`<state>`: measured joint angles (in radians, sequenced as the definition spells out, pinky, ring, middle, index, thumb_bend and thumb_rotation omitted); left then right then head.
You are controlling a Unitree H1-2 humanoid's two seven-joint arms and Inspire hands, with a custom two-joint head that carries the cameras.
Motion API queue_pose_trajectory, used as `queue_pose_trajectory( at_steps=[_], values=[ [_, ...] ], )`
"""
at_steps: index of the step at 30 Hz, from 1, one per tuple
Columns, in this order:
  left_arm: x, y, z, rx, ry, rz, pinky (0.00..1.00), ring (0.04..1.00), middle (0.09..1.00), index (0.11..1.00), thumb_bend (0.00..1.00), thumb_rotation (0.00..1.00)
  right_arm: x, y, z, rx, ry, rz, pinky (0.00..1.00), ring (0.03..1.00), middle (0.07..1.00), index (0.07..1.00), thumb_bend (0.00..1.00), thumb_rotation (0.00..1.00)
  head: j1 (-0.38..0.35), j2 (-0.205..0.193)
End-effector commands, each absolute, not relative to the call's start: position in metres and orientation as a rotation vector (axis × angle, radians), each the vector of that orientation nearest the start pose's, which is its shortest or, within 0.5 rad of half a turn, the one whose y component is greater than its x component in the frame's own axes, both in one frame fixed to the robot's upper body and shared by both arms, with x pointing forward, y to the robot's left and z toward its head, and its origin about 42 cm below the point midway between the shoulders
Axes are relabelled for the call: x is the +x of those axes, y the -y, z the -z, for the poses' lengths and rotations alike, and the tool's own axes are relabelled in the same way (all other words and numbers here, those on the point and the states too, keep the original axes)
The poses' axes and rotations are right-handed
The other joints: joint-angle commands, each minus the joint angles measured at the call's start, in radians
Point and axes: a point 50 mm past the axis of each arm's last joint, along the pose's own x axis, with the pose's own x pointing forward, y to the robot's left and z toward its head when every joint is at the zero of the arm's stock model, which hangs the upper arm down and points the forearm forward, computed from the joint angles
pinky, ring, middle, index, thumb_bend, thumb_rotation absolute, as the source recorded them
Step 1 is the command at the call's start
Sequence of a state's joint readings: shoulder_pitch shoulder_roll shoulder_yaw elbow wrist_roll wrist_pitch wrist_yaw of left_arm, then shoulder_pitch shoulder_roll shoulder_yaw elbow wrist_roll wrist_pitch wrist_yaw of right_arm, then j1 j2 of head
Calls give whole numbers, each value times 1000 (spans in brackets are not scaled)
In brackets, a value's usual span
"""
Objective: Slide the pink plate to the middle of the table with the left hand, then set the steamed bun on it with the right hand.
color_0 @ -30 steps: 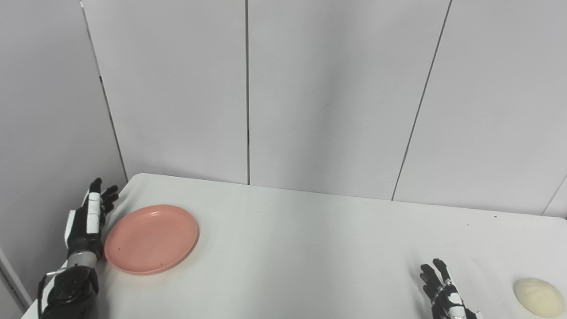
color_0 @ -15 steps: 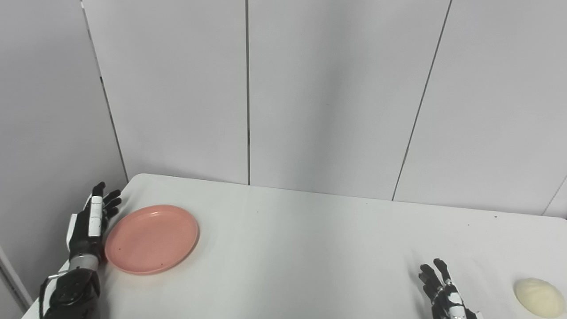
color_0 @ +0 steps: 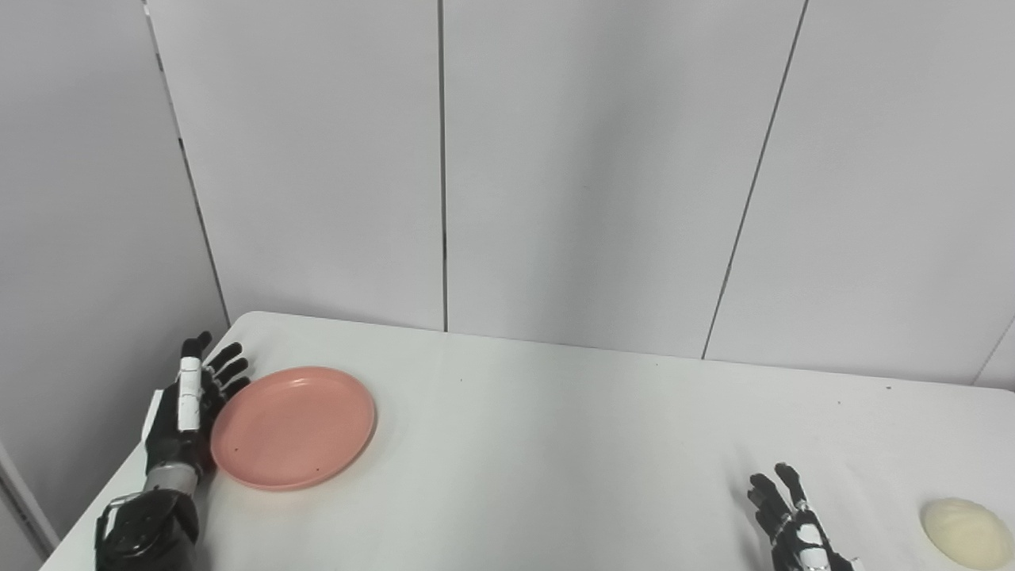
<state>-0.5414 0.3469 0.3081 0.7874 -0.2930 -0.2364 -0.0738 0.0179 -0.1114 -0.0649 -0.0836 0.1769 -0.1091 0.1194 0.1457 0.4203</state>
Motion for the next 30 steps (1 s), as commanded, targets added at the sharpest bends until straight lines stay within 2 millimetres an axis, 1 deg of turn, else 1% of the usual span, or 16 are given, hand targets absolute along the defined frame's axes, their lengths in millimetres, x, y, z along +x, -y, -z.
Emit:
queue_pose_trajectory(
  at_steps=[1,5,12,15,19,21,22,23,24,25,26,28,30],
  values=[
    [445,-400,-163,-109,173,-262,797,847,864,965,906,972,259,262,-102,56,116,-44,996,938,921,982,647,940,2,1],
    [445,-389,-165,-119,177,-223,818,863,880,967,900,971,258,261,-103,53,117,-47,996,938,923,989,642,948,-3,4],
    [446,-370,-163,-110,167,-169,791,856,859,947,905,968,257,259,-105,52,118,-42,975,929,919,987,646,943,-6,8],
    [449,-357,-163,-110,157,-147,783,853,853,951,910,959,257,259,-105,52,121,-44,970,926,919,986,658,940,-9,10],
    [453,-346,-165,-122,158,-117,755,850,853,957,915,939,257,259,-105,46,122,-47,969,928,919,986,665,938,-13,12],
    [454,-342,-166,-126,160,-104,774,857,865,964,902,945,257,258,-105,42,122,-47,972,929,916,987,658,941,-14,12],
    [455,-339,-167,-122,161,-99,768,857,867,963,903,947,257,258,-105,42,122,-47,971,927,915,986,657,940,-15,12],
    [456,-337,-168,-119,161,-95,744,852,865,957,910,948,257,257,-106,42,123,-47,968,924,912,984,659,936,-15,12],
    [457,-333,-169,-109,160,-89,742,852,864,957,910,949,257,257,-106,42,123,-49,968,924,911,984,660,935,-17,12],
    [458,-331,-170,-101,160,-85,723,845,852,953,945,954,257,257,-106,42,124,-50,972,926,913,986,662,935,-17,12],
    [459,-329,-170,-97,159,-82,716,842,848,951,957,956,257,257,-106,43,125,-52,973,927,913,986,663,935,-19,13],
    [461,-323,-171,-96,157,-73,719,839,844,949,976,962,257,256,-106,41,127,-52,972,927,912,987,656,932,-23,13],
    [463,-318,-172,-101,155,-66,724,838,842,944,971,965,257,256,-106,38,129,-52,968,925,909,986,651,932,-26,14]
  ],
)
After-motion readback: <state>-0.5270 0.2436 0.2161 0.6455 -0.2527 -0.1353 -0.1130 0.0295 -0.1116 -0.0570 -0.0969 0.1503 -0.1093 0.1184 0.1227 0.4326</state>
